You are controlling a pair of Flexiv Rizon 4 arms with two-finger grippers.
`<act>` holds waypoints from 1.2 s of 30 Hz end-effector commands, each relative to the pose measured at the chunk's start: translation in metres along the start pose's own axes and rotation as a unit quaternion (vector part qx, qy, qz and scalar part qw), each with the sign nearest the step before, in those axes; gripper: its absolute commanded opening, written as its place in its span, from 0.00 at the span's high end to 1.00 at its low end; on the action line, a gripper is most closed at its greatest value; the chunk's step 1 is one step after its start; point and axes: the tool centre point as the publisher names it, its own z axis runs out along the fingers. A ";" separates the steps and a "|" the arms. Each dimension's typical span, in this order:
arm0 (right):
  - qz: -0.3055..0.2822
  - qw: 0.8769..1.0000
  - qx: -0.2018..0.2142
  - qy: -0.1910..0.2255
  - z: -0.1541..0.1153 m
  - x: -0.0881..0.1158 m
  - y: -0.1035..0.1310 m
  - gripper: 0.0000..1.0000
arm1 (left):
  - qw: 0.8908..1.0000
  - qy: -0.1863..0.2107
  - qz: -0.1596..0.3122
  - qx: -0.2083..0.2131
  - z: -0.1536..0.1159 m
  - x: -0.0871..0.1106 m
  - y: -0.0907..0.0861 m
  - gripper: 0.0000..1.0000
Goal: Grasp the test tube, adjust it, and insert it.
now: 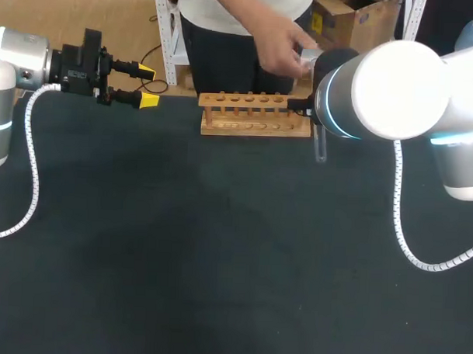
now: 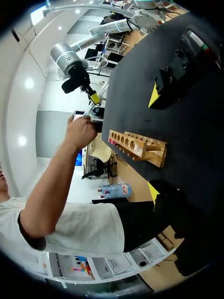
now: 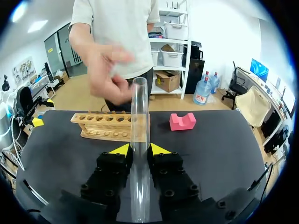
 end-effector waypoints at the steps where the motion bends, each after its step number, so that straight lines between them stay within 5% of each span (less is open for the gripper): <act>1: 0.001 1.000 -0.001 -0.003 -0.001 0.001 -0.001 1.00 | 1.000 0.000 0.000 0.000 0.000 0.000 0.000 0.00; 12: 0.001 1.000 -0.001 -0.003 -0.001 0.001 -0.001 1.00 | 1.000 0.000 0.000 0.000 0.000 0.000 0.000 0.00; 36: -0.020 1.000 -0.014 0.008 0.053 0.003 0.047 1.00 | 1.000 0.000 0.000 0.000 0.000 0.000 0.000 0.00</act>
